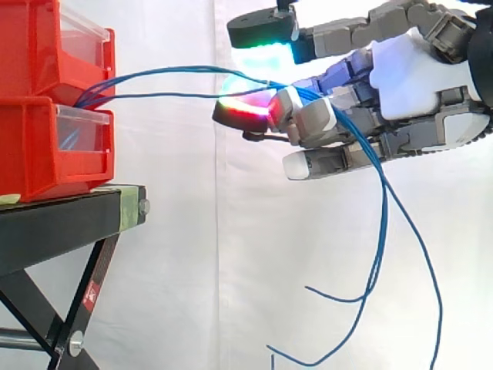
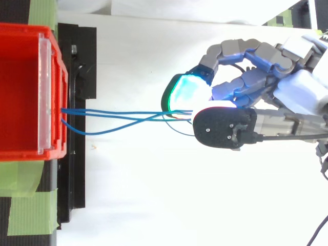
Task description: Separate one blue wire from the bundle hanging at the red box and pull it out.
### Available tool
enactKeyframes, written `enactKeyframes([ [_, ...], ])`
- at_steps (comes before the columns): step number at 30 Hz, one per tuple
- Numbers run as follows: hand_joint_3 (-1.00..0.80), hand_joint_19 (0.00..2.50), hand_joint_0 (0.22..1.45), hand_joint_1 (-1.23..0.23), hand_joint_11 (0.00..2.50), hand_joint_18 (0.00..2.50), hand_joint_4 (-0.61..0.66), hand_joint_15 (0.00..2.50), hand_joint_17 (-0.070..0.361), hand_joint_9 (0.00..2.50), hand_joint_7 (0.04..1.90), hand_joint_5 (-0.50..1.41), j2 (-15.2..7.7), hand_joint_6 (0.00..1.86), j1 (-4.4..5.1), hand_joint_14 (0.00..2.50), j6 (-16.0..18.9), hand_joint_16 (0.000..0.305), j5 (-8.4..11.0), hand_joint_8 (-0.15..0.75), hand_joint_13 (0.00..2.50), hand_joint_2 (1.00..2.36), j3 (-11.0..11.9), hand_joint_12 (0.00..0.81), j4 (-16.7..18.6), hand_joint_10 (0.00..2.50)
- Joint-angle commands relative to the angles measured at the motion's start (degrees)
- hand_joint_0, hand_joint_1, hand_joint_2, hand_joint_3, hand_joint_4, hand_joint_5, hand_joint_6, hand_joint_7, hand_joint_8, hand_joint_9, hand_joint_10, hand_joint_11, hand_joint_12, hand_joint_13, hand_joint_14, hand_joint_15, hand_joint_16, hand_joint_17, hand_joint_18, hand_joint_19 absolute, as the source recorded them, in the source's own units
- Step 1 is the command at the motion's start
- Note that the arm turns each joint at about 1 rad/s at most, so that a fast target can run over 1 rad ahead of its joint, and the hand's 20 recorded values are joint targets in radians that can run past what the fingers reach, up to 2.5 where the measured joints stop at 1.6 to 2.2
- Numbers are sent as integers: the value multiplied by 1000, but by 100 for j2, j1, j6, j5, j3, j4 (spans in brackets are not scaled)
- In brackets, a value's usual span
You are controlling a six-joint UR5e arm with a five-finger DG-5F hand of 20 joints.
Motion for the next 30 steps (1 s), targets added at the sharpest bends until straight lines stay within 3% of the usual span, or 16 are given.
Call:
enactKeyframes([
  [1, -349, 646, 624, -825, 1640, 738, 235, 1493, 102, 961, 1039, -232, 0, 893, 0, 16, -15, 45, 0, 306, 1297, 1013, 1, 305, 8, 3],
  [6, -455, 637, 648, -858, 1643, 742, 236, 1498, 101, 955, 1018, -234, 0, 899, 9, 16, 178, 45, -9, 307, 1296, 1004, 1, 305, 79, 3],
  [9, -474, 635, 663, -872, 1642, 746, 236, 1496, 100, 955, 1013, -234, 0, 901, 27, 17, 618, 44, -79, 307, 1298, 1002, 1, 303, 193, 3],
  [13, -455, 634, 684, -875, 1638, 756, 234, 1492, 98, 955, 1006, -233, 0, 906, 35, 17, 943, 43, -123, 307, 1300, 1004, 1, 305, 184, 2],
  [24, -308, 661, 651, -817, 1636, 750, 229, 1494, 98, 962, 1136, -236, 0, 904, 53, 15, 969, 43, -141, 310, 1307, 1017, 1, 307, 158, 2],
  [30, -248, 672, 623, -774, 1643, 747, 228, 1515, 99, 960, 1074, -236, 0, 904, 53, 15, 969, 44, -141, 305, 1308, 1020, 1, 306, 167, 3],
])
